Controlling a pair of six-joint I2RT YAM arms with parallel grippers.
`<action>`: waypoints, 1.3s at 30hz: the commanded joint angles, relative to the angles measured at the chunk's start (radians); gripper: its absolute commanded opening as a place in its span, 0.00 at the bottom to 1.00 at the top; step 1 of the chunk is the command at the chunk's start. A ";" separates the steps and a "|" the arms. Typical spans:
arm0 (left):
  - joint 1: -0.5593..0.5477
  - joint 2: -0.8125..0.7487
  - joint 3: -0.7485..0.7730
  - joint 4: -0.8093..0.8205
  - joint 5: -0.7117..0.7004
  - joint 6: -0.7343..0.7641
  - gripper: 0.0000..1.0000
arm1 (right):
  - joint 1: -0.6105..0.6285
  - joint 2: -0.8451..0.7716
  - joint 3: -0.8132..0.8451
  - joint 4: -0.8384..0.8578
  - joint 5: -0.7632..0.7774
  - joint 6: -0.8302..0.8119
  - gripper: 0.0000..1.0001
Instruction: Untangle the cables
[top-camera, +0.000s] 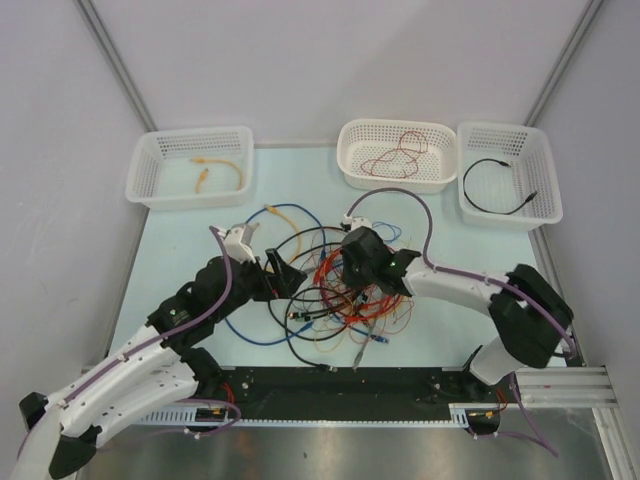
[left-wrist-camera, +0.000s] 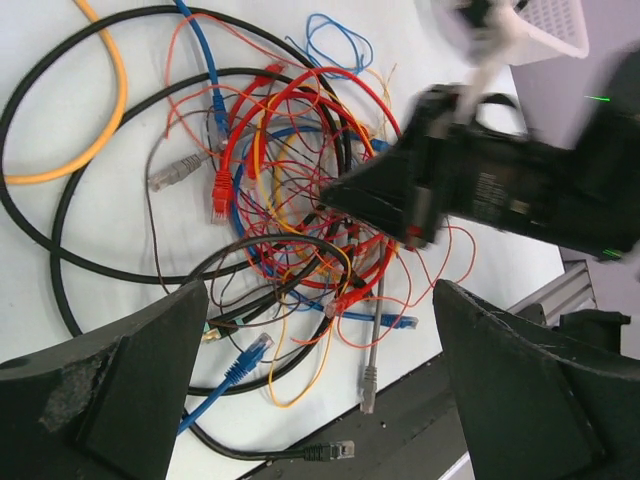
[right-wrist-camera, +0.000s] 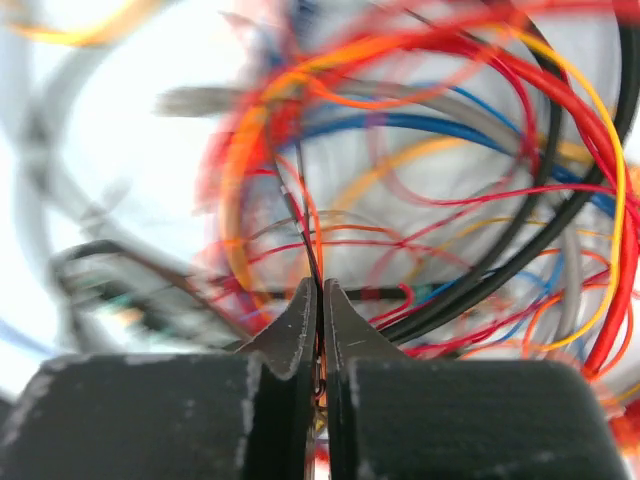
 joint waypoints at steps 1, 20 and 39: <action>0.006 -0.026 0.066 -0.020 -0.069 0.046 1.00 | 0.054 -0.235 0.029 0.062 0.020 -0.018 0.00; 0.006 -0.129 0.155 0.048 -0.247 0.174 1.00 | 0.143 -0.471 0.432 -0.062 0.028 -0.168 0.00; 0.006 0.097 0.112 0.483 0.053 0.248 0.98 | 0.135 -0.414 0.411 -0.148 0.043 -0.134 0.00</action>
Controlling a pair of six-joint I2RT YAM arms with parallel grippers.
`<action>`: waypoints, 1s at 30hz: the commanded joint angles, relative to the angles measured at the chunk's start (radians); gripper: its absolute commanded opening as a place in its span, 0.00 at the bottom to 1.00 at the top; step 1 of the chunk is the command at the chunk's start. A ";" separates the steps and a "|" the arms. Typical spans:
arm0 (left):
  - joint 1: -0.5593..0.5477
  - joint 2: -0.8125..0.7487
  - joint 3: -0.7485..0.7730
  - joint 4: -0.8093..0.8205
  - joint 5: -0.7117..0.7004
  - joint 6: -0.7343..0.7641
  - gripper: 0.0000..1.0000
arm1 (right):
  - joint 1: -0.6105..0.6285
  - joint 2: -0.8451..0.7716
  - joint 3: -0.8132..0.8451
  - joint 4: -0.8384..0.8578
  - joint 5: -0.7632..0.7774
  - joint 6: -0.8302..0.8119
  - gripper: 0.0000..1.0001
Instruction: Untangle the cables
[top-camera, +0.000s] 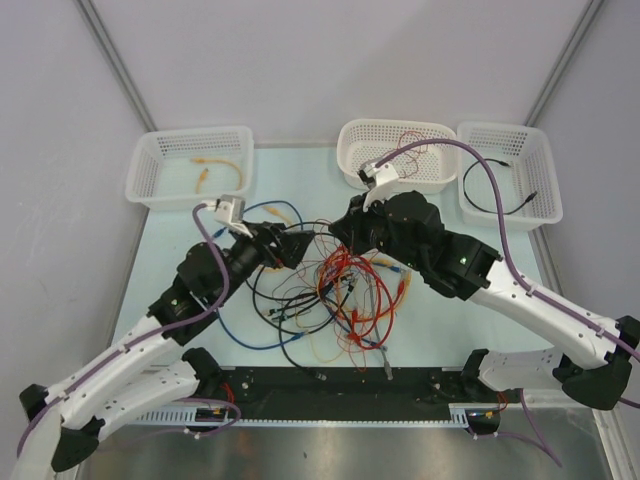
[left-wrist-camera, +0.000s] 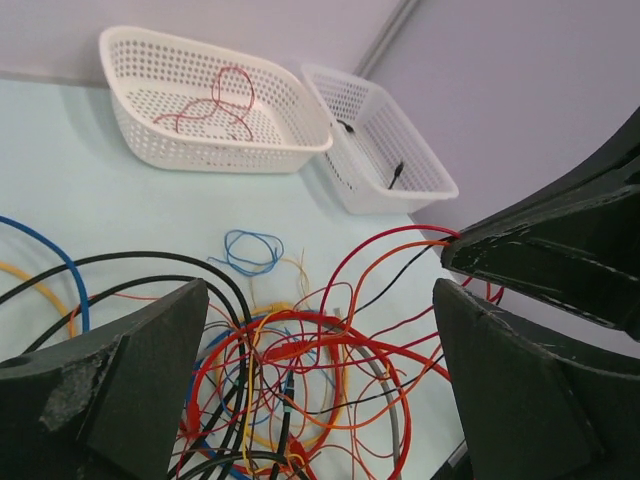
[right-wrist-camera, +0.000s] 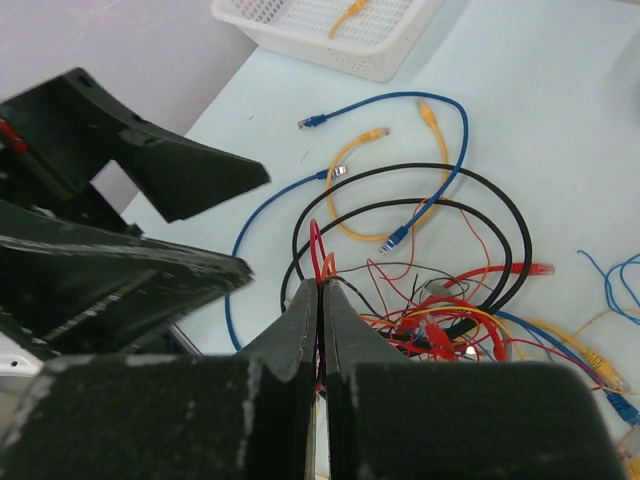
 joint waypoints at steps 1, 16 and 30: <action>0.006 0.078 0.014 0.091 0.111 0.038 0.97 | 0.001 -0.036 0.019 0.035 -0.006 0.009 0.00; 0.006 0.244 0.040 0.167 0.161 0.043 0.58 | 0.020 -0.082 0.019 0.027 -0.049 0.009 0.00; 0.133 0.337 0.629 -0.148 0.110 0.220 0.00 | 0.011 -0.191 -0.016 -0.044 0.217 -0.003 0.82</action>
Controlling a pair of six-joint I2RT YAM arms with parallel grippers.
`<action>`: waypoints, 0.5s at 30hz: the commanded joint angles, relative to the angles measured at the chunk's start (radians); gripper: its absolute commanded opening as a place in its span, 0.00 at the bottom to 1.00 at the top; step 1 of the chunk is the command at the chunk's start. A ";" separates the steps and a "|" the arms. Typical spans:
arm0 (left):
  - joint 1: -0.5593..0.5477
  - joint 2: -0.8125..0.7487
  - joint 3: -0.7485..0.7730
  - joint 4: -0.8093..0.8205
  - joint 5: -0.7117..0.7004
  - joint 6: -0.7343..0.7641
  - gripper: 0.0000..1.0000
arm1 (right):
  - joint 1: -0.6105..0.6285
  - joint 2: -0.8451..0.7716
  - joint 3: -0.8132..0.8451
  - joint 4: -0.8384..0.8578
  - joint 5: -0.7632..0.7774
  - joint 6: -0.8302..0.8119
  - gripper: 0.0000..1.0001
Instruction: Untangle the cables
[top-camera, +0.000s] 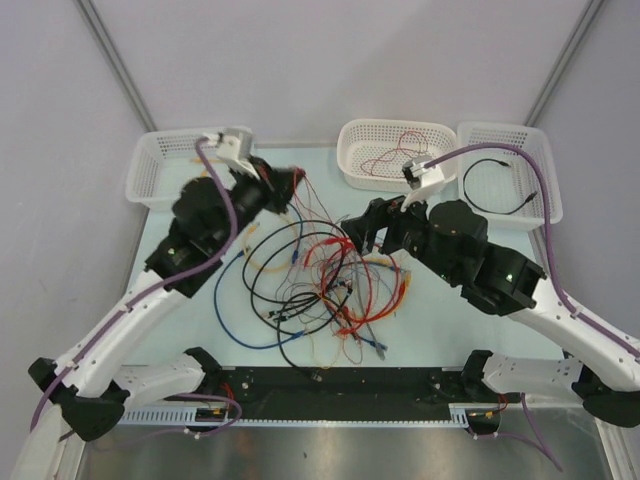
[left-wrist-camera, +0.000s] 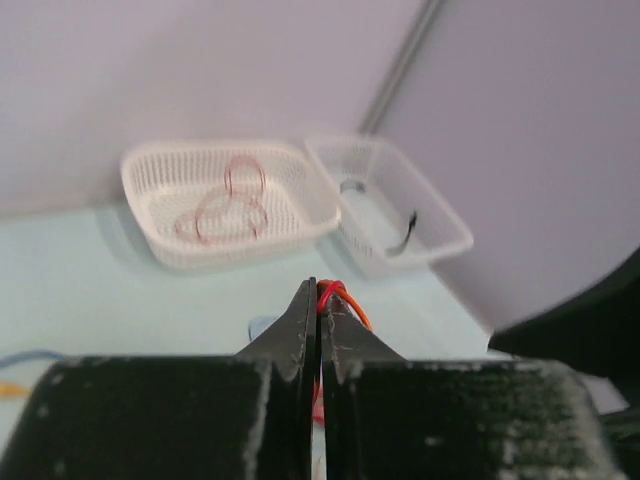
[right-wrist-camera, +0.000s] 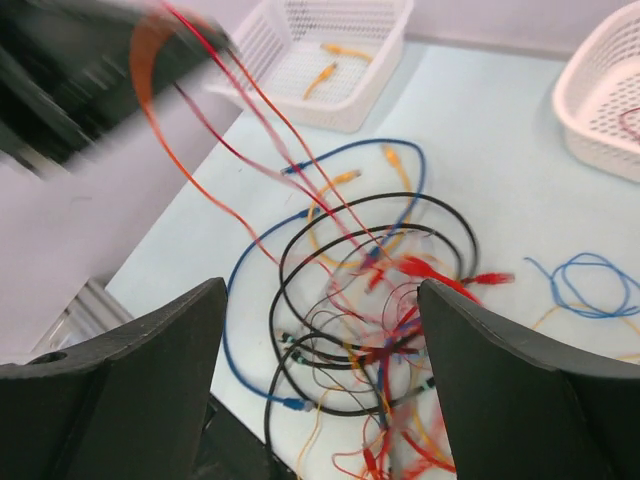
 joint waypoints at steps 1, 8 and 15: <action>0.054 0.043 0.333 -0.076 -0.020 0.082 0.00 | -0.010 -0.051 -0.018 0.016 0.092 -0.018 0.81; 0.056 0.161 0.726 -0.198 0.025 0.117 0.00 | -0.014 -0.054 -0.028 0.072 0.052 -0.033 0.79; 0.054 0.187 0.787 -0.189 0.040 0.085 0.00 | -0.015 -0.039 -0.036 0.183 -0.026 -0.052 0.77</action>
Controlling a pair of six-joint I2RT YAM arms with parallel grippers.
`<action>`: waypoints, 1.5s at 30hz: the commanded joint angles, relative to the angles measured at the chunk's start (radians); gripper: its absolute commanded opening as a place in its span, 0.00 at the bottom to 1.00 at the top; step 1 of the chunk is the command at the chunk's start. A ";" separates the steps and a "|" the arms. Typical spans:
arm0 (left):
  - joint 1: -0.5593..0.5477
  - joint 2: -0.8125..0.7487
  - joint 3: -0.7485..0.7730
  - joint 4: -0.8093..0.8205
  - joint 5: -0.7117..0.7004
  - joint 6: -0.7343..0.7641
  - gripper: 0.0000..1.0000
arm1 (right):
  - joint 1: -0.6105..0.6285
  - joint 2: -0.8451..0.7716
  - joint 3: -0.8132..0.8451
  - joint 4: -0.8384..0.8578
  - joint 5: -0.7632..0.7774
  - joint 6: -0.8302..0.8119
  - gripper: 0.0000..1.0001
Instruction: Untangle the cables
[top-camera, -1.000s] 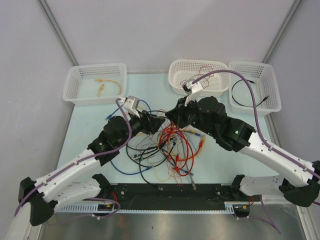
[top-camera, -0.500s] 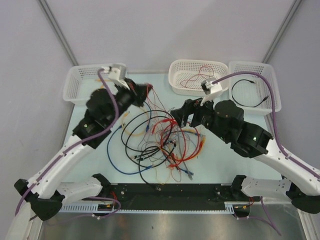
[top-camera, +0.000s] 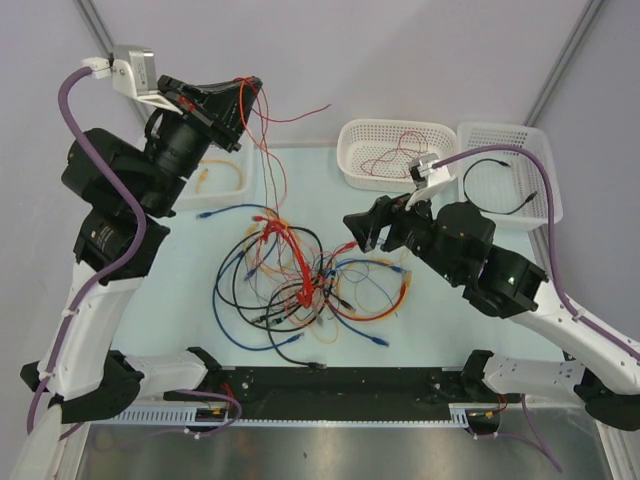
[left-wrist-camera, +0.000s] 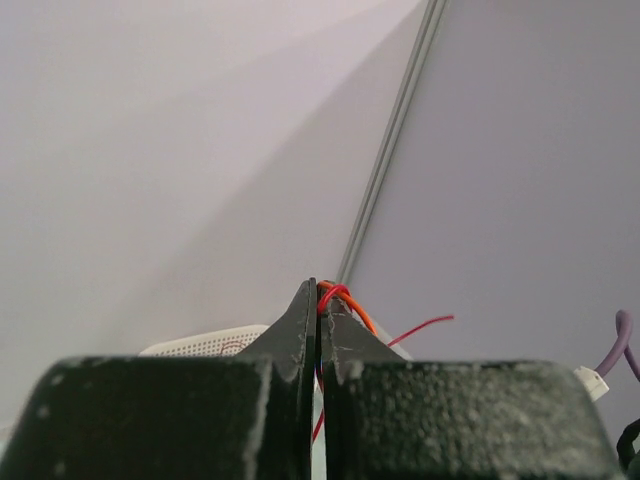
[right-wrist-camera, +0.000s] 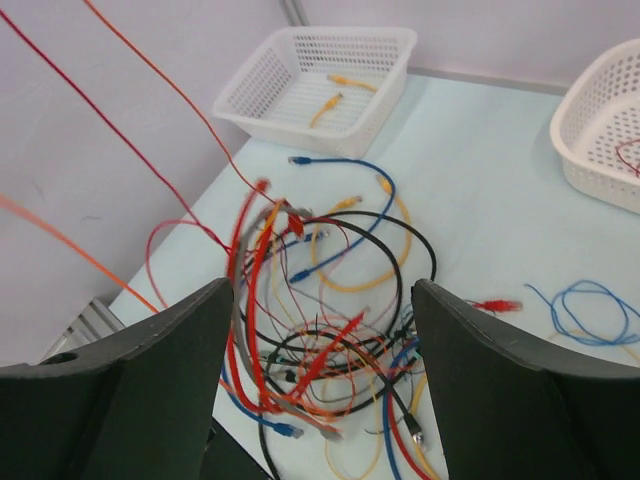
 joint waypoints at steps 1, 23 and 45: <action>0.003 0.018 0.015 -0.003 0.056 -0.017 0.00 | -0.004 0.022 0.001 0.136 -0.063 -0.027 0.77; 0.001 0.008 -0.079 -0.008 0.116 -0.086 0.00 | -0.002 0.215 0.002 0.492 -0.303 0.022 0.57; 0.001 -0.029 -0.137 -0.014 0.154 -0.125 0.00 | -0.077 0.379 0.002 0.607 -0.330 0.091 0.59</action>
